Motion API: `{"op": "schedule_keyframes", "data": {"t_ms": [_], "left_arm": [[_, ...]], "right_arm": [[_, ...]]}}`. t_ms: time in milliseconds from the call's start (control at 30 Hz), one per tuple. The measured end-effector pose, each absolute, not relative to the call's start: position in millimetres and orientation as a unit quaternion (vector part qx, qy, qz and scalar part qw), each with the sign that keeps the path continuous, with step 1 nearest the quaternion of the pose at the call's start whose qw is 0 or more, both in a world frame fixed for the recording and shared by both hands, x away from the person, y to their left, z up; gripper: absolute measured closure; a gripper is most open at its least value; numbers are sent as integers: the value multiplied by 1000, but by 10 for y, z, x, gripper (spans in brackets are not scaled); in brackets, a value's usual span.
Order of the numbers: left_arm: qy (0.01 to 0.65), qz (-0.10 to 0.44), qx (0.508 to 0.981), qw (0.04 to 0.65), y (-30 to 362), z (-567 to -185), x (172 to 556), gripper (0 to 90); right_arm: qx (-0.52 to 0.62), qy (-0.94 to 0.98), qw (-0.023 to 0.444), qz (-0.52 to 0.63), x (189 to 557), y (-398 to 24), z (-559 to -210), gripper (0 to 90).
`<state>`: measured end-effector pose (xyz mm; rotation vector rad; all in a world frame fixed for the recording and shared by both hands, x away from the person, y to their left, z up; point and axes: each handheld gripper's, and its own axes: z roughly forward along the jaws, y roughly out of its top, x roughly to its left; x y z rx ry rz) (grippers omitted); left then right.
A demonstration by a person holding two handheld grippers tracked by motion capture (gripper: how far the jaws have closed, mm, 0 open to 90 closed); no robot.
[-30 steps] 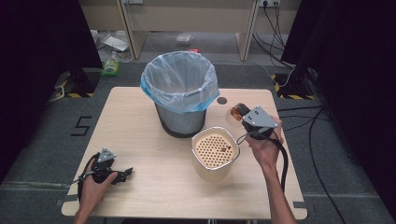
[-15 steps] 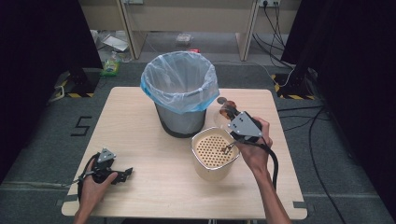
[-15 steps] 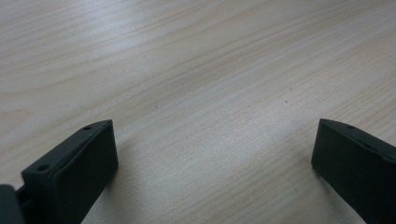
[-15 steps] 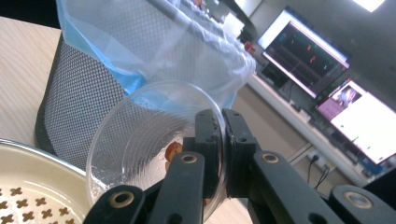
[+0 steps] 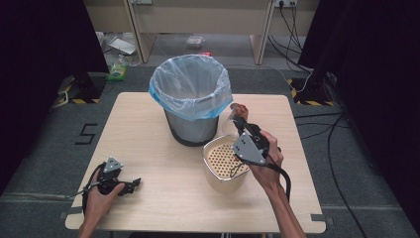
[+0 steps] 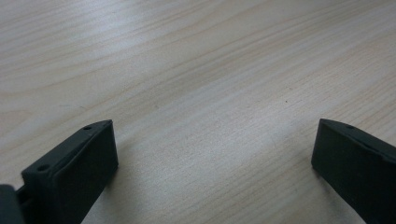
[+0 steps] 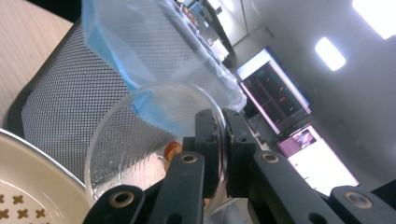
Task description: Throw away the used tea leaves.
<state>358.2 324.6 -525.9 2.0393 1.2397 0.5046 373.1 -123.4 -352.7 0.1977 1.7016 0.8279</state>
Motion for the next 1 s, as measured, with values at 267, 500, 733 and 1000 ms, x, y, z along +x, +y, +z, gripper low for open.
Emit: {"op": "schedule_keyframes", "data": {"t_ms": [267, 500, 733, 1000], "left_arm": [[477, 194, 785, 344, 3246, -5259, 3582, 0], [477, 194, 785, 344, 3246, -5259, 3582, 0], [477, 194, 785, 344, 3246, -5258, 3581, 0], [477, 194, 785, 344, 3246, -5259, 3581, 0]], "right_arm": [[10, 716, 636, 286, 3638, -1109, -3693, 864], [-4, 700, 659, 276, 3590, -1147, -3687, 866], [-47, 689, 685, 234, 3542, -1103, -3756, 868], [-72, 681, 691, 232, 3532, -1042, -3846, 874]]}}
